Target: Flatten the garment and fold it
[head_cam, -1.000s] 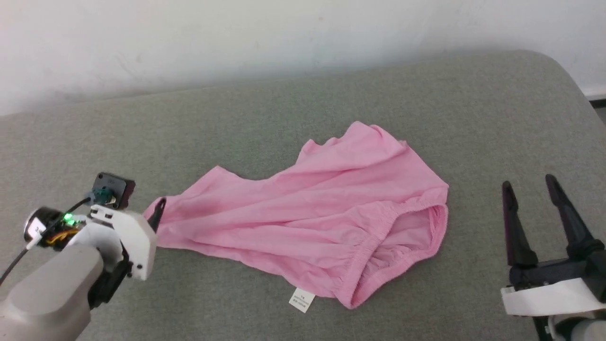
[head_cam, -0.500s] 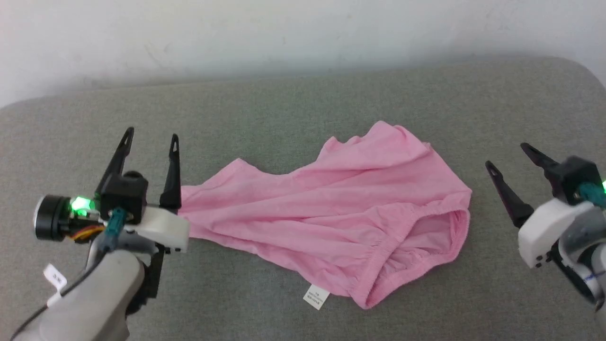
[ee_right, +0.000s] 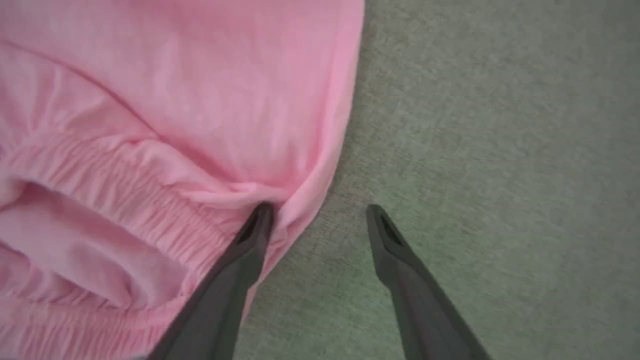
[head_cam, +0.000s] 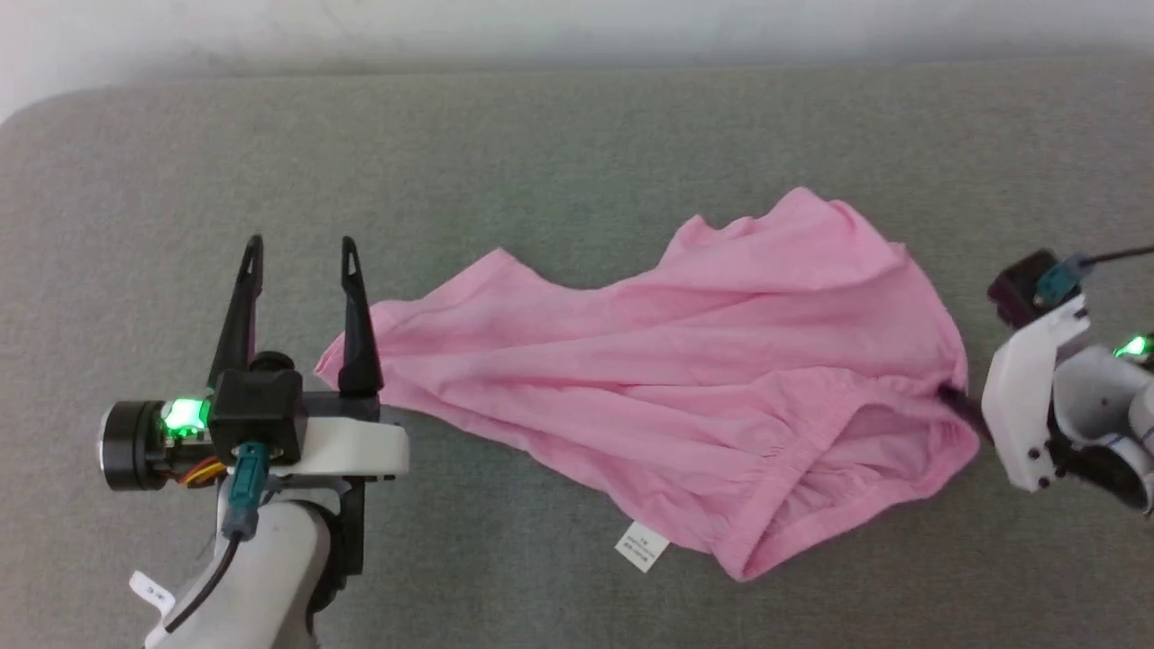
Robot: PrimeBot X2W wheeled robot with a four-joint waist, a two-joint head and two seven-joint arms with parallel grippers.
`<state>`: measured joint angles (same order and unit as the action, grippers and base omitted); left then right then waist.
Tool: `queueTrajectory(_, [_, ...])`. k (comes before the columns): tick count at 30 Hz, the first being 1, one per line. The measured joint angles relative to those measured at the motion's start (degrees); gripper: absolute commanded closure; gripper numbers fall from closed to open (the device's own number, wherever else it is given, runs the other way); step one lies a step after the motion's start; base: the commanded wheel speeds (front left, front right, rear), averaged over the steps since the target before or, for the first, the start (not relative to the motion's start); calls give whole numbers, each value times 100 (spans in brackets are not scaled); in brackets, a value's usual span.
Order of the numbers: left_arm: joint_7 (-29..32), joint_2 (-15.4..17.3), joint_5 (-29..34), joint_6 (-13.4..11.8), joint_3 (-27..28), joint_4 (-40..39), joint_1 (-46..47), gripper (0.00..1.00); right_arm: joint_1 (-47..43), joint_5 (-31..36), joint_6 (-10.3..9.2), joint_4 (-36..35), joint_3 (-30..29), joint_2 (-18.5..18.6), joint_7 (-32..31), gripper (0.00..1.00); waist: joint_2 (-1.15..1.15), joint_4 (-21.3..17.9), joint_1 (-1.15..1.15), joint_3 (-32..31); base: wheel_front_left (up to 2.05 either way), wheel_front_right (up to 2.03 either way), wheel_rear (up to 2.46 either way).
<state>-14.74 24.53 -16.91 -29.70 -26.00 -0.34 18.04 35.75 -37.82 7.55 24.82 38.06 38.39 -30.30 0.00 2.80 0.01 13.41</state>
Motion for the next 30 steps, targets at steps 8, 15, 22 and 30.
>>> queueTrajectory(8, [0, -469, 450, 478, 591, 80, -148, 0, 287, -887, 0, 294, 814, 304, 112, 98, 0, 326, -1, 243, 0, 0, 0])
queueTrajectory(15, [1, -779, 744, 812, 946, 100, -242, 0, 941, -977, 7, 556, 989, 519, 973, 100, 0, 414, 0, 290, 0, 0, 0])
queueTrajectory(22, [1, -1131, 1021, 1112, 1045, 88, -193, 0, 2094, -742, 5, 1543, 676, 645, 1512, 100, 0, 602, 0, 445, 0, 0, 0])
queueTrajectory(30, [1, -1357, 1173, 1303, 1228, 147, -147, 0, 2170, -520, 5, 2358, 1004, 174, 2065, 0, 0, 720, 0, 550, 0, 0, 0])
